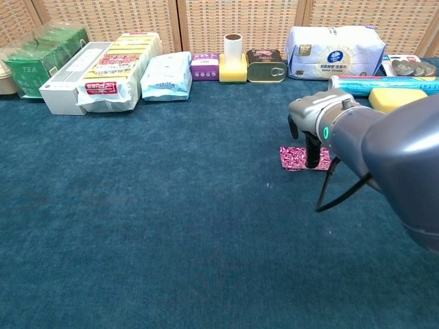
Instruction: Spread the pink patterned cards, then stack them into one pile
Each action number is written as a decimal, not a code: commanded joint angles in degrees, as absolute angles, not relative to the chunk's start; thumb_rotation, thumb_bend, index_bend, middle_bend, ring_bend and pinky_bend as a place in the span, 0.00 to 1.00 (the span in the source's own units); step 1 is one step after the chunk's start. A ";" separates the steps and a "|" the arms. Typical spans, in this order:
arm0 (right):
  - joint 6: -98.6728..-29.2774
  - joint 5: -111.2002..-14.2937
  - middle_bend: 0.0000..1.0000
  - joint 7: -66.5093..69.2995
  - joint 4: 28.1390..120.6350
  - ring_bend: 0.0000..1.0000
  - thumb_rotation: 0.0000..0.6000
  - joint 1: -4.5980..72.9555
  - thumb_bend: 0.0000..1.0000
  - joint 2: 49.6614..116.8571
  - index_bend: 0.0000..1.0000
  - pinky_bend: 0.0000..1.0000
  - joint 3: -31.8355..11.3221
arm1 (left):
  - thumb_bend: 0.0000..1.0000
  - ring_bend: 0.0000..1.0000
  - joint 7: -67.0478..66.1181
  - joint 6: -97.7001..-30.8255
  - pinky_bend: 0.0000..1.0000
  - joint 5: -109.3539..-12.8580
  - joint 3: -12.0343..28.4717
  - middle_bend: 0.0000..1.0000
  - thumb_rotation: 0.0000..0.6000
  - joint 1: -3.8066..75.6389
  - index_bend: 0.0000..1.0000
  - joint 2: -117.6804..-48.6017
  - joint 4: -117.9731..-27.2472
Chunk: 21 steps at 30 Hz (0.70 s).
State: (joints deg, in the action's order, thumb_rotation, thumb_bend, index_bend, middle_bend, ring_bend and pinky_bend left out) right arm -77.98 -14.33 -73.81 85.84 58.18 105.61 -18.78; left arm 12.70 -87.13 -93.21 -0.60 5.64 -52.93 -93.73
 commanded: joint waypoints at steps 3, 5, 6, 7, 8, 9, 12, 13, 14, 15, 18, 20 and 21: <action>-77.34 -17.37 0.01 -71.09 90.65 0.00 1.00 56.73 0.29 102.43 0.24 0.26 -18.45 | 0.09 0.00 12.57 -87.18 0.08 -93.12 -0.53 0.00 1.00 5.63 0.00 -52.98 -93.69; -74.40 -20.42 0.01 -68.14 93.49 0.00 1.00 55.34 0.21 99.53 0.23 0.26 -17.36 | 0.09 0.00 12.27 -87.12 0.08 -93.17 -0.55 0.00 1.00 5.66 0.00 -53.06 -93.67; -72.64 -22.60 0.01 -66.34 94.55 0.00 1.00 54.57 0.16 97.91 0.21 0.26 -16.51 | 0.09 0.00 12.09 -87.07 0.08 -93.18 -0.56 0.00 1.00 5.67 0.00 -53.10 -93.69; -70.33 -26.56 0.01 -63.63 95.80 0.00 1.00 53.44 0.13 95.53 0.20 0.25 -15.04 | 0.09 0.00 11.79 -87.04 0.08 -93.30 -0.62 0.00 1.00 5.68 0.00 -53.15 -93.75; -68.19 -32.07 0.01 -59.91 96.85 0.00 1.00 51.83 0.09 92.76 0.19 0.25 -13.09 | 0.09 0.00 11.47 -87.15 0.08 -93.48 -0.68 0.00 1.00 5.63 0.00 -53.23 -93.80; -66.79 -36.01 0.01 -57.00 97.28 0.00 1.00 50.72 0.07 91.05 0.18 0.24 -11.81 | 0.09 0.00 11.27 -87.24 0.08 -93.57 -0.71 0.00 1.00 5.59 0.00 -53.30 -93.83; -64.57 -47.94 0.01 -47.83 97.05 0.00 1.00 47.39 0.03 86.64 0.17 0.22 -8.29 | 0.09 0.00 10.53 -87.35 0.08 -93.79 -0.85 0.00 1.00 5.47 0.00 -53.52 -94.00; -64.48 -51.23 0.01 -45.03 96.64 0.00 1.00 46.44 0.02 85.64 0.17 0.22 -7.48 | 0.09 0.00 10.24 -87.35 0.08 -93.88 -0.91 0.00 1.00 5.45 0.00 -53.60 -94.07; -64.70 -55.43 0.01 -41.32 95.86 0.00 1.00 45.18 0.02 84.50 0.17 0.21 -6.47 | 0.09 0.00 9.80 -87.35 0.08 -93.99 -0.99 0.00 1.00 5.41 0.00 -53.72 -94.17; -65.11 -58.50 0.01 -38.65 95.06 0.00 1.00 44.27 0.01 83.78 0.17 0.21 -5.70 | 0.09 0.00 9.42 -87.36 0.08 -94.10 -1.05 0.00 1.00 5.38 0.00 -53.82 -94.25; -67.67 -67.14 0.01 -30.81 91.98 0.00 1.00 41.27 0.00 81.80 0.17 0.21 -3.39 | 0.09 0.00 8.18 -87.60 0.08 -94.52 -1.26 0.00 1.00 5.19 0.00 -54.18 -94.49; -69.94 -71.37 0.01 -25.96 90.59 0.00 1.00 39.10 0.00 80.47 0.17 0.20 -2.13 | 0.09 0.00 7.44 -87.87 0.08 -94.74 -1.37 0.00 1.00 5.00 0.00 -54.40 -94.65; -70.93 -72.69 0.01 -24.39 90.23 0.00 1.00 38.20 0.00 79.87 0.17 0.20 -1.71 | 0.09 0.00 7.15 -87.99 0.08 -94.80 -1.41 0.00 1.00 4.91 0.00 -54.50 -94.69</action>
